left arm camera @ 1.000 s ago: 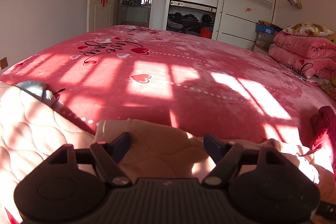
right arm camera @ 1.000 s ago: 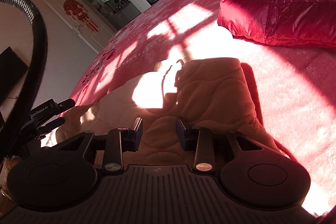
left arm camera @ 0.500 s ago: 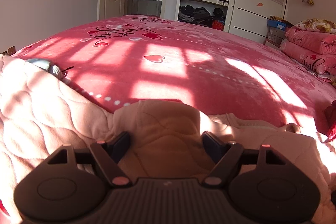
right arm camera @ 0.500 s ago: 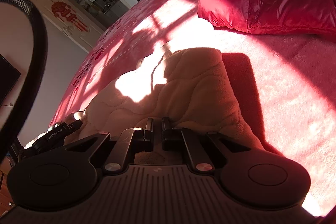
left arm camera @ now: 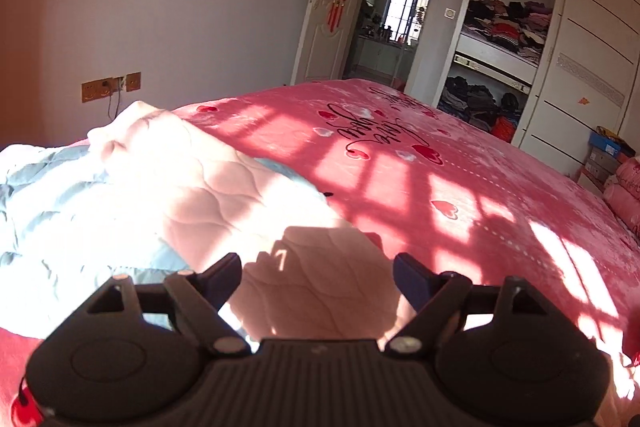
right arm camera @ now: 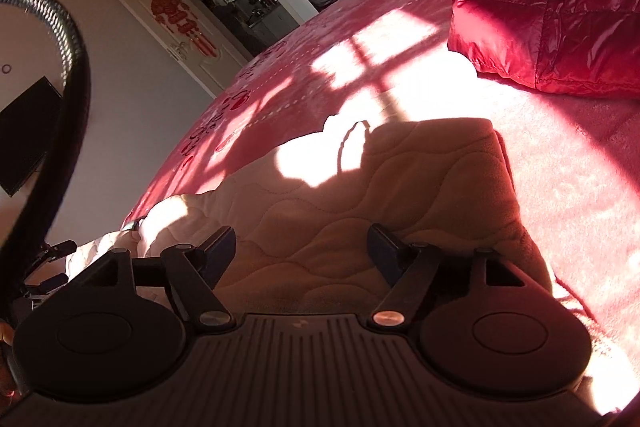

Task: Fold large clothes
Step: 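Grasp the other sleeve with the left gripper and fold it across the jacket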

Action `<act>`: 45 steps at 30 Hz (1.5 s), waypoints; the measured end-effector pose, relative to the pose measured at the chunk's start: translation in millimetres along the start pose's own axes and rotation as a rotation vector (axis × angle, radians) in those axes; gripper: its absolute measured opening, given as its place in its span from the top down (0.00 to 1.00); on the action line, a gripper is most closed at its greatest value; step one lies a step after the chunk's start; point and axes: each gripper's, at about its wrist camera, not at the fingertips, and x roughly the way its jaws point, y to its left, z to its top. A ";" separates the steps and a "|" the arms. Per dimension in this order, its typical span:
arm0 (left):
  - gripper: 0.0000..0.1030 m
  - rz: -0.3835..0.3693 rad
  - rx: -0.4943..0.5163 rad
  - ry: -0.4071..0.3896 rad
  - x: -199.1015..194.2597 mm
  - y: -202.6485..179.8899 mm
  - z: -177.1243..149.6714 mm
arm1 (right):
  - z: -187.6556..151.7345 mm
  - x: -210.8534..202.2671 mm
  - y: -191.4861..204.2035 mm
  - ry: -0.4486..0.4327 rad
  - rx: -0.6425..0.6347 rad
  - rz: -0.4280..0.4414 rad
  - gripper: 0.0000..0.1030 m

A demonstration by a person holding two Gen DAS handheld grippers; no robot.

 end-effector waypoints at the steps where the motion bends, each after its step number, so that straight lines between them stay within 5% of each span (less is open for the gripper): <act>1: 0.19 0.032 -0.052 0.012 4.6 16.6 5.2 | -0.4 -0.1 0.9 0.000 -0.004 0.002 0.08; 7: 0.21 0.093 -0.221 -0.005 35.0 76.7 29.0 | 1.2 6.8 0.0 -0.003 -0.030 -0.001 0.04; 20: 0.27 0.018 -0.457 0.011 87.5 110.7 34.8 | 1.7 15.0 -3.1 -0.011 -0.064 -0.003 0.03; 22: 0.34 0.019 -0.458 0.006 90.7 107.3 35.8 | 0.9 14.9 -2.7 -0.011 -0.069 -0.002 0.02; 26: 0.70 0.021 -0.485 0.004 94.7 105.0 32.0 | 0.7 14.7 -2.7 -0.012 -0.071 -0.002 0.02; 28: 0.79 0.022 -0.499 -0.009 92.4 104.1 31.2 | 0.6 14.7 -2.6 -0.012 -0.069 -0.001 0.02; 36: 0.93 -0.034 -0.425 -0.100 64.0 75.8 55.1 | 3.3 12.1 -3.8 -0.013 -0.027 0.012 0.02; 45: 0.94 -0.244 -0.231 -0.164 15.1 -15.0 81.7 | 14.7 -9.0 -1.5 -0.094 0.018 0.034 0.00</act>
